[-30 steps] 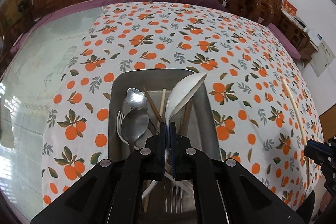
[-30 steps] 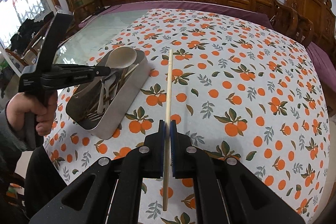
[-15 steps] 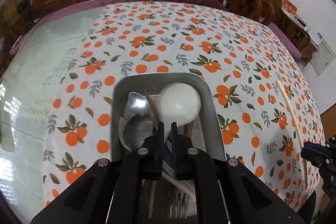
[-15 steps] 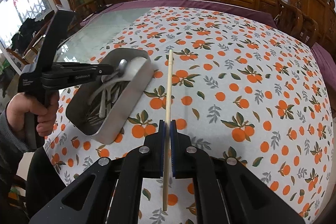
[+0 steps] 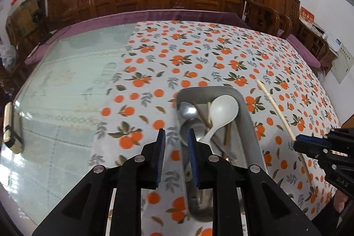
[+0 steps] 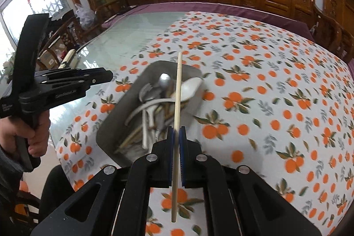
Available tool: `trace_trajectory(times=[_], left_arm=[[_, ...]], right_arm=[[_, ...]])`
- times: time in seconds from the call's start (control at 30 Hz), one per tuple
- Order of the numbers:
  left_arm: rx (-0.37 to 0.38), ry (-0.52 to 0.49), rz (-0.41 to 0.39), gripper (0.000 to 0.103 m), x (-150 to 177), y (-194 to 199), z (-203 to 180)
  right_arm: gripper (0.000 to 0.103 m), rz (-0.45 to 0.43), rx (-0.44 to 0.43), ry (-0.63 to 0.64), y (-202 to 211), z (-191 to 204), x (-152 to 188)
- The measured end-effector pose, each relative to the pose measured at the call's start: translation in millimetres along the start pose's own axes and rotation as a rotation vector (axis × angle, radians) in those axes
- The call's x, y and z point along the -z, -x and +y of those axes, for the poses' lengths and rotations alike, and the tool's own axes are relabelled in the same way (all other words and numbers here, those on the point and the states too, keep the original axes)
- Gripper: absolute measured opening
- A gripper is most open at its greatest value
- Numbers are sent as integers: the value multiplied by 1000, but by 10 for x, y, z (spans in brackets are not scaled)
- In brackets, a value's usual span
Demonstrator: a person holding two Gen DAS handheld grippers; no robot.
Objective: Organize utensils
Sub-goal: 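Lower the wooden chopstick into the tray and open the right gripper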
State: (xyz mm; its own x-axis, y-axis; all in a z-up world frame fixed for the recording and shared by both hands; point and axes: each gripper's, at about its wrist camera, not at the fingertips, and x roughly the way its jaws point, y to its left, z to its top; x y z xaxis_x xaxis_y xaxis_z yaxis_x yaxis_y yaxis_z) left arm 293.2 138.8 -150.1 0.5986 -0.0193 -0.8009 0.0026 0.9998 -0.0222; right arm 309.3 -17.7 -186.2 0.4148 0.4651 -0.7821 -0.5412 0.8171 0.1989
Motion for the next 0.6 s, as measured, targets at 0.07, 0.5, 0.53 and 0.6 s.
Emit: trace_trajectory(times=[0.07, 0.5, 0.53, 0.6], left_arm=[[-5, 6, -6, 20, 15, 50, 67], [-18, 27, -23, 25, 152, 262, 327], [-17, 26, -25, 26, 156, 276, 327], [-19, 20, -34, 28, 167, 318, 327]], right_arm=[[6, 2, -9, 2, -55, 59, -47], [6, 31, -53, -36, -523, 311, -261], [6, 35, -48, -33, -562, 322, -271], [6, 46, -41, -31, -642, 332, -287]])
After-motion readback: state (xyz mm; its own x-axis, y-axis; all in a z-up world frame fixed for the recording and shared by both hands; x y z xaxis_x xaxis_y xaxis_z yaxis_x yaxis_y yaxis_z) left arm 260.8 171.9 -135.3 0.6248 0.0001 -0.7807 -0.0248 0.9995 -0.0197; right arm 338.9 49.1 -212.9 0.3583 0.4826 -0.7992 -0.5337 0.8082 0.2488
